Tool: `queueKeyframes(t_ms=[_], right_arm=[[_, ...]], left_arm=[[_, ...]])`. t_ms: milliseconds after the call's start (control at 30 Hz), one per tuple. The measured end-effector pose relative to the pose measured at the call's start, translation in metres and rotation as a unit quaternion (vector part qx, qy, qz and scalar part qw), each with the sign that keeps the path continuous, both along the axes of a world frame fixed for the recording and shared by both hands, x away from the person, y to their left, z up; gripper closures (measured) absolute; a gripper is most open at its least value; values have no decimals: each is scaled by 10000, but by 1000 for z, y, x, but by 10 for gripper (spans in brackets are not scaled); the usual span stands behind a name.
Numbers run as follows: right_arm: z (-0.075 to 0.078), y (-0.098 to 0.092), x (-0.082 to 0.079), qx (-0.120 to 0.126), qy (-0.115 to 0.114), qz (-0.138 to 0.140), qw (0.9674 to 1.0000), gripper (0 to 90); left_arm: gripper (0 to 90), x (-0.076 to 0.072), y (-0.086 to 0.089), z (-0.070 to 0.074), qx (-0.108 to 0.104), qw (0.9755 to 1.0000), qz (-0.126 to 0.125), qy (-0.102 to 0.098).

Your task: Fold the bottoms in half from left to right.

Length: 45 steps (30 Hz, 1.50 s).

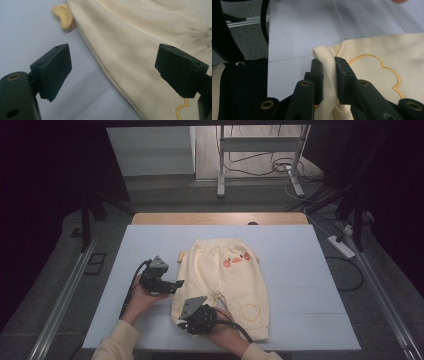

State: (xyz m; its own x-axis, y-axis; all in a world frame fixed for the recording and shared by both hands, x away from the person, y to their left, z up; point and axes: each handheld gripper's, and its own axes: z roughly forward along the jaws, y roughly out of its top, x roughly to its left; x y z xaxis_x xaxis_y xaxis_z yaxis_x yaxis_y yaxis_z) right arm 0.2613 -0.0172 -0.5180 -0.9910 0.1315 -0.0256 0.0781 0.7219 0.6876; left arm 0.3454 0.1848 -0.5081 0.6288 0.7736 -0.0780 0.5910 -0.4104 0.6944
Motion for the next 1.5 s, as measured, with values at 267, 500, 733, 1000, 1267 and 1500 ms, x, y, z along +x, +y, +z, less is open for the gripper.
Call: queueKeyframes(t_ms=[267,500,733,1000,1267,1500], right_arm=[[0,0,0,-23,-8,30,10000,774],[-1,0,0,-23,-6,39,10000,773],[0,-1,0,-6,-7,30,10000,774],[0,-2,0,20,14,36,10000,774],[1,-3,0,28,31,34,10000,774],[0,-3,0,-10,37,39,10000,774]], left_arm=[[141,11,-7,0,112,9999,15,-11],[146,22,-7,-1,63,9999,108,23],[150,33,-12,1,4,9999,118,26],[149,43,-16,-1,50,9999,67,96],[173,56,-9,-3,19,9999,155,70],[196,64,-6,-9,88,9996,211,175]])
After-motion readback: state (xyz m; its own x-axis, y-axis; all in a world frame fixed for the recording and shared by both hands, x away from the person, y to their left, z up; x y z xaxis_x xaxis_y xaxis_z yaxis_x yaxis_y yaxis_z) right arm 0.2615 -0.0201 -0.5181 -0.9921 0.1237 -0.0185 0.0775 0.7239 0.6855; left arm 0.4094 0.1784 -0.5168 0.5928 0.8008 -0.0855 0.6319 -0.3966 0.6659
